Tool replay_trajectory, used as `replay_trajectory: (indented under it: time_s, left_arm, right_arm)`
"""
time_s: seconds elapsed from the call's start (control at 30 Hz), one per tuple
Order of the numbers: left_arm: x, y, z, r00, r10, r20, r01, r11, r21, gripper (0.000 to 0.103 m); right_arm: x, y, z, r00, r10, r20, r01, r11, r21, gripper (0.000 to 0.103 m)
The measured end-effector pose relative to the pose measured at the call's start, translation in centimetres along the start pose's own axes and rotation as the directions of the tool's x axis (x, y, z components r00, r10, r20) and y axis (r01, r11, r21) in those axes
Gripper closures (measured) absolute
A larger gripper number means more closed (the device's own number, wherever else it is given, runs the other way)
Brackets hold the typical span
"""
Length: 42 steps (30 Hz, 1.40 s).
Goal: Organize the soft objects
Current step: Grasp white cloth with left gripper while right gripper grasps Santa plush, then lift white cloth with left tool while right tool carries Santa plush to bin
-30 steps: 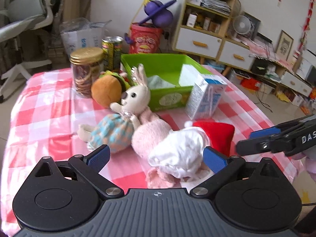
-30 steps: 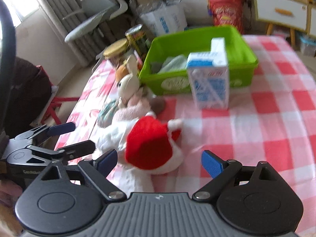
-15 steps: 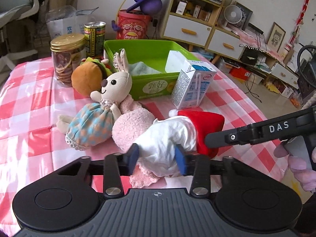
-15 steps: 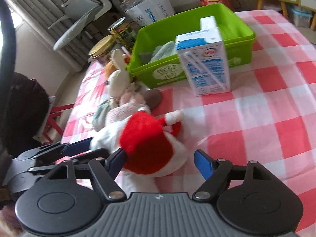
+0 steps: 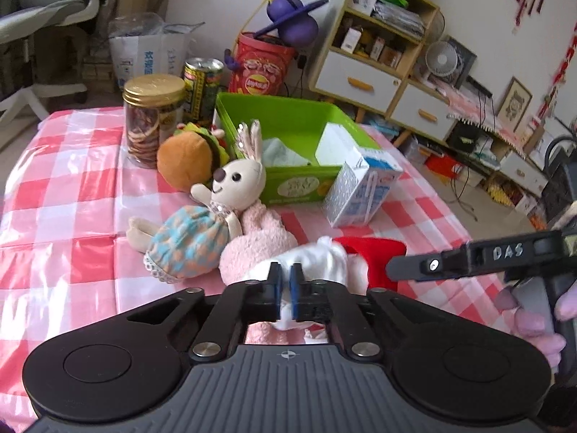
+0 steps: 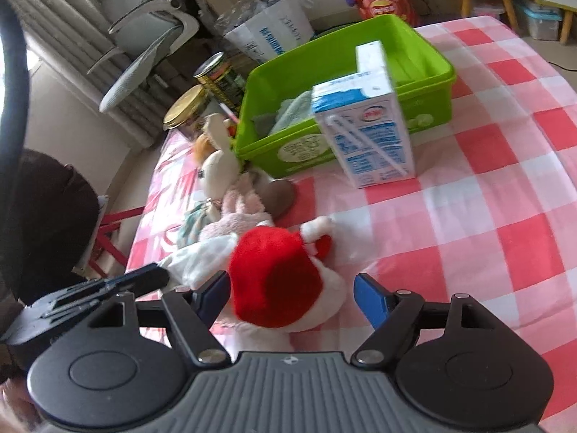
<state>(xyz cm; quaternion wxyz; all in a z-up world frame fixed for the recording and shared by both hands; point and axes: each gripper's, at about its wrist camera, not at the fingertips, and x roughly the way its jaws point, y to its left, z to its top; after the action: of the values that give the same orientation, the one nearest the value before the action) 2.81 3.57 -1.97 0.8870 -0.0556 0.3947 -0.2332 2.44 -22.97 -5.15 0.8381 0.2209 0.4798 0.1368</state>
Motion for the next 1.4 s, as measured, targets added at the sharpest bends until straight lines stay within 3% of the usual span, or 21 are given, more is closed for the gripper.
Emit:
replay_trajectory:
  time_s: [0.17,0.3,0.37,0.43,0.5,0.73,0.83,0.93,0.97,1.03,1.1,1.23,1.3,1.4]
  left_arm:
    - [-1.7,1.4,0.4,0.999,0.007,0.052,-0.005,0.999,-0.036,0.103]
    - [-2.0,2.6,0.0,0.999,0.012,0.042,-0.010,0.999,-0.051,0.101]
    - [-1.7,3.0,-0.6,1.000,0.000,0.026,0.001,0.998,-0.055,0.090]
    - [-1.3,3.1,-1.1,1.000,-0.017,0.005,0.018,0.998,-0.053,0.059]
    - [-1.0,2.6,-1.4,0.999,-0.033,-0.012,0.033,0.999,-0.016,0.041]
    - [1.2,1.1,-3.2,0.984,-0.071,-0.161,0.088,0.991,0.101,0.028]
    - [2.4,1.1,-4.0,0.967,-0.026,-0.254,0.057,0.992,0.114,0.028]
    - [2.9,1.4,-4.6,0.950,-0.032,-0.310,0.068,0.992,0.105,0.030]
    - [3.1,1.6,-4.8,0.944,-0.043,-0.326,0.076,0.993,0.089,0.032]
    - [3.7,2.3,-5.0,0.928,-0.086,-0.363,0.099,0.995,0.017,0.046]
    - [4.2,3.0,-5.3,0.911,-0.104,-0.400,0.091,0.994,-0.052,0.048]
    - [4.0,3.2,-5.3,0.907,-0.115,-0.405,0.087,0.992,-0.088,0.061]
    - [3.8,3.6,-5.3,0.915,-0.119,-0.385,0.077,0.989,-0.122,0.074]
    - [3.3,4.6,-4.8,0.929,-0.143,-0.341,0.077,0.976,-0.202,0.083]
  right_arm:
    - [1.2,0.9,-0.2,1.000,-0.013,-0.025,0.012,1.000,-0.019,0.043]
    - [2.3,1.5,-0.3,0.998,-0.030,-0.046,0.028,0.999,-0.028,0.044]
    - [2.7,1.8,-0.4,0.998,-0.044,-0.055,0.042,0.998,-0.038,0.046]
    - [3.2,2.1,-0.5,0.996,-0.066,-0.060,0.064,0.997,-0.039,0.048]
    - [3.7,2.3,-0.5,0.994,-0.093,-0.063,0.091,0.995,-0.041,0.048]
    - [4.5,2.3,0.2,0.991,-0.113,-0.071,0.112,0.994,-0.016,0.049]
    - [5.0,1.3,0.3,0.989,-0.112,-0.097,0.115,0.993,0.023,0.050]
    - [5.1,0.3,0.4,0.991,-0.073,-0.112,0.083,0.993,0.082,0.050]
    - [5.1,0.1,0.4,0.992,-0.067,-0.111,0.077,0.993,0.088,0.050]
    - [5.3,-0.4,0.6,0.992,-0.036,-0.124,0.052,0.991,0.124,0.050]
    - [5.6,-1.5,0.6,0.991,0.006,-0.136,0.022,0.978,0.207,0.052]
    - [5.8,-2.0,1.0,0.990,0.037,-0.136,-0.001,0.967,0.255,0.060]
    - [5.8,-1.9,1.0,0.990,0.035,-0.137,0.000,0.968,0.251,0.064]
    - [5.7,-2.0,1.2,0.990,0.044,-0.137,-0.003,0.959,0.283,0.069]
